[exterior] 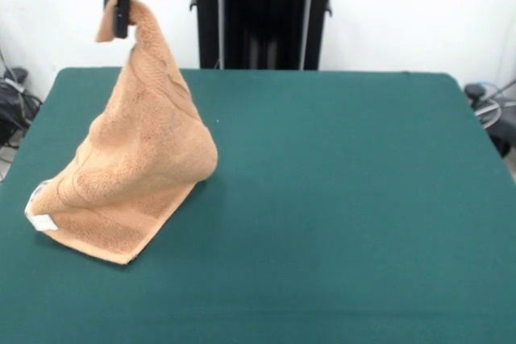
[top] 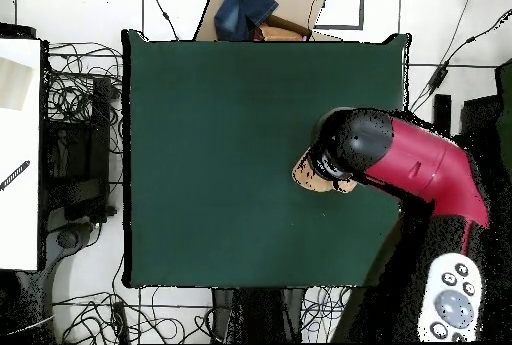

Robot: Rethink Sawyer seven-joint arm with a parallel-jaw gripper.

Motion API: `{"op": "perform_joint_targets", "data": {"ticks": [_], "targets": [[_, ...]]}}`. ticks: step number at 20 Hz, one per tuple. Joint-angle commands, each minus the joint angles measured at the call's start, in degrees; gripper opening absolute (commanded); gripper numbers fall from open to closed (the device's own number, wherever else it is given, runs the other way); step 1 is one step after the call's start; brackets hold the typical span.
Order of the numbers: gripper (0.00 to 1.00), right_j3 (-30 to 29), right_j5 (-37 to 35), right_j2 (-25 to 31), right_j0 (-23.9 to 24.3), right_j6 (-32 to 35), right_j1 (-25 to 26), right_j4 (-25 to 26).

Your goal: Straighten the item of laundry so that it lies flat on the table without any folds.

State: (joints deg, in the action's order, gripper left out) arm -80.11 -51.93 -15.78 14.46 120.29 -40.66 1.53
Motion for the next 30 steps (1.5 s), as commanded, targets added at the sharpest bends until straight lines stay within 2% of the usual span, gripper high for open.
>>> {"op": "perform_joint_targets", "data": {"ticks": [1, 18, 30], "targets": [[0.00, -7.5, 1.3, 1.8, -2.2, 6.3, -0.2, 1.0], [0.00, -6.6, -1.3, -0.4, -7.7, 13.0, 0.4, -0.9], [0.00, -4.7, -1.8, -4.1, -15.2, 20.9, 3.7, -3.3]]}}
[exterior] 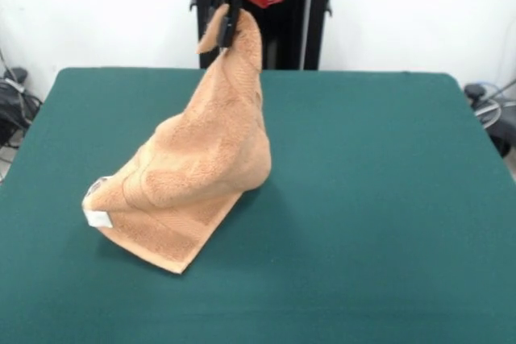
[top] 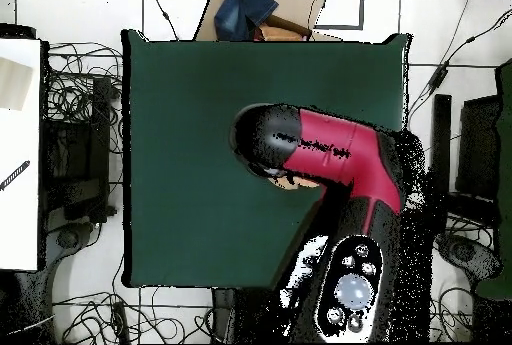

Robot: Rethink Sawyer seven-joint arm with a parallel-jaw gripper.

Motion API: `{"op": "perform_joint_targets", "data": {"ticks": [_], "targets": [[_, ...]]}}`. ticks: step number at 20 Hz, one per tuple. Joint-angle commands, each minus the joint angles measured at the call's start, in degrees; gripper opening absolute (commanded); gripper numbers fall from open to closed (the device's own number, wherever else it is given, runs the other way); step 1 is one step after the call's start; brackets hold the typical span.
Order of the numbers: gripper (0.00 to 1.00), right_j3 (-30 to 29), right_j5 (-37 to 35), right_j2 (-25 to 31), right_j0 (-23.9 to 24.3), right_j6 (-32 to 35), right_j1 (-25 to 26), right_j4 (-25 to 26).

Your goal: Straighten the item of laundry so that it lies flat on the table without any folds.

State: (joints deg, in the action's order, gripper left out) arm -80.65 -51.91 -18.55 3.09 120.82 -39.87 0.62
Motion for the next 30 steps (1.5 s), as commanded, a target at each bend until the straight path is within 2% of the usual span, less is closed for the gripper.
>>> {"op": "perform_joint_targets", "data": {"ticks": [1, 14, 30], "targets": [[0.00, -4.2, -1.3, -1.7, -4.6, 21.1, 3.4, -2.7], [0.00, -3.6, 4.7, -4.7, -12.0, 30.2, 10.4, -5.6], [0.00, -2.9, 5.6, -5.8, -13.2, 30.7, 11.9, -7.0]]}}
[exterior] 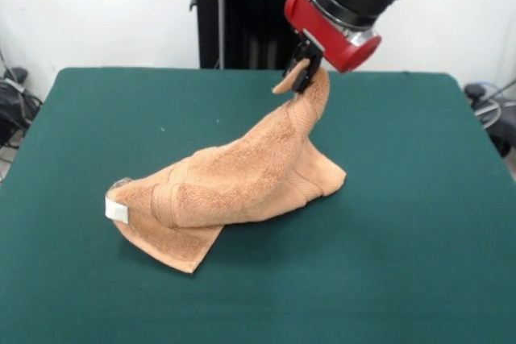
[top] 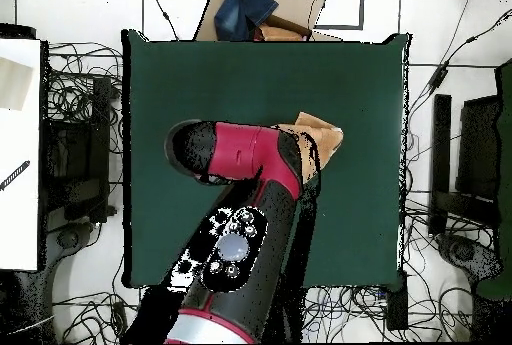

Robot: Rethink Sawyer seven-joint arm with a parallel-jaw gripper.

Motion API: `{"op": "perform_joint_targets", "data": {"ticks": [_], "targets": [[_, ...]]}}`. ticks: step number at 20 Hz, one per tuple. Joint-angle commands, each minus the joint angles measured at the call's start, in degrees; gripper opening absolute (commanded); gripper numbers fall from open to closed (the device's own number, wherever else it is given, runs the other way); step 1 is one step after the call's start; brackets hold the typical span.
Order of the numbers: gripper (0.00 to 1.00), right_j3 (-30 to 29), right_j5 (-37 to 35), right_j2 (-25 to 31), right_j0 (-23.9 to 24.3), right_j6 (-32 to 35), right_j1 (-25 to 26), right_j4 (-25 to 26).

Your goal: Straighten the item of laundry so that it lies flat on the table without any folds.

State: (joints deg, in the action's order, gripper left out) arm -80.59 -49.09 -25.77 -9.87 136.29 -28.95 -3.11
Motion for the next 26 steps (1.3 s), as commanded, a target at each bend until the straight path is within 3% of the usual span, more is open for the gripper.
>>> {"op": "perform_joint_targets", "data": {"ticks": [1, 20, 21, 26], "targets": [[0.00, -2.9, 2.9, 1.4, -0.2, 15.1, 1.1, -3.3], [0.00, -4.8, 11.1, 2.2, 1.7, 12.6, 1.9, -3.8], [1.00, -4.6, 11.3, 2.2, 1.8, 12.4, 2.1, -3.8], [1.00, -5.0, 13.1, 3.2, 2.6, 11.4, 1.7, -4.2]]}}
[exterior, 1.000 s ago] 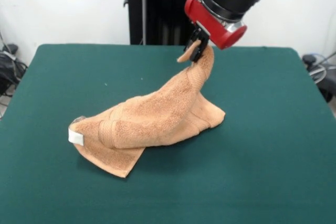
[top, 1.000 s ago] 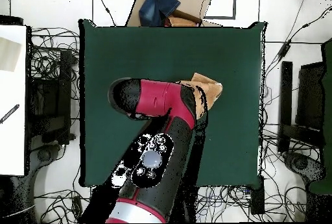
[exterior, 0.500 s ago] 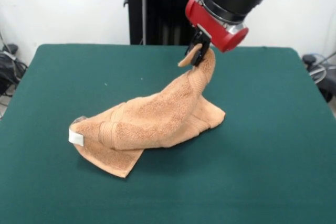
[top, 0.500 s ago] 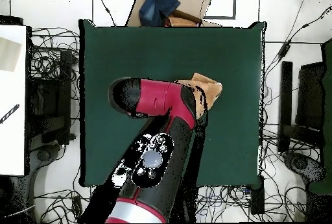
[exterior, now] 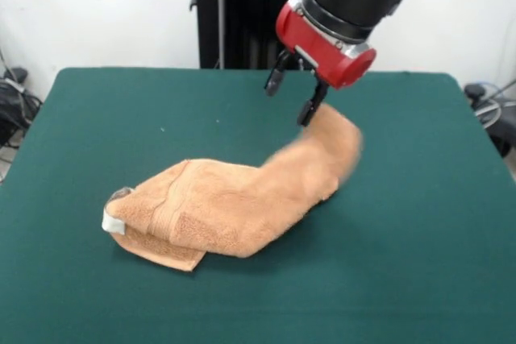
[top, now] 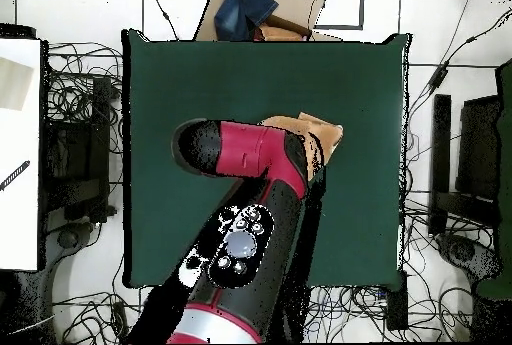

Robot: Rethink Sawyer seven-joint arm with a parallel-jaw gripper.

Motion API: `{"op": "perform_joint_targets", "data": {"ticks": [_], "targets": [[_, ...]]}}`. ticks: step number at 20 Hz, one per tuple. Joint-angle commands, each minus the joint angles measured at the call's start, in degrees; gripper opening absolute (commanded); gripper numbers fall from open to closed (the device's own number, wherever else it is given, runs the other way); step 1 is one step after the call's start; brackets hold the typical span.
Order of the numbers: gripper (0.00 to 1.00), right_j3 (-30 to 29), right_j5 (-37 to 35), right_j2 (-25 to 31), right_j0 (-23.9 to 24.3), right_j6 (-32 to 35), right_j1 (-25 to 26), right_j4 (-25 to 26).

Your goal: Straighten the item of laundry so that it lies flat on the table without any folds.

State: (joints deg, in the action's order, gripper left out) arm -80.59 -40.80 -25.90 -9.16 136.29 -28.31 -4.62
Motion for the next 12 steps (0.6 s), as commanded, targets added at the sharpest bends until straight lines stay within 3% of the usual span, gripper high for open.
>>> {"op": "perform_joint_targets", "data": {"ticks": [1, 12], "targets": [[1.00, -5.1, 4.9, 3.4, 1.9, 11.4, 1.1, -2.8], [1.00, -2.0, 3.9, 3.3, 2.3, 12.0, 4.5, -3.4]]}}
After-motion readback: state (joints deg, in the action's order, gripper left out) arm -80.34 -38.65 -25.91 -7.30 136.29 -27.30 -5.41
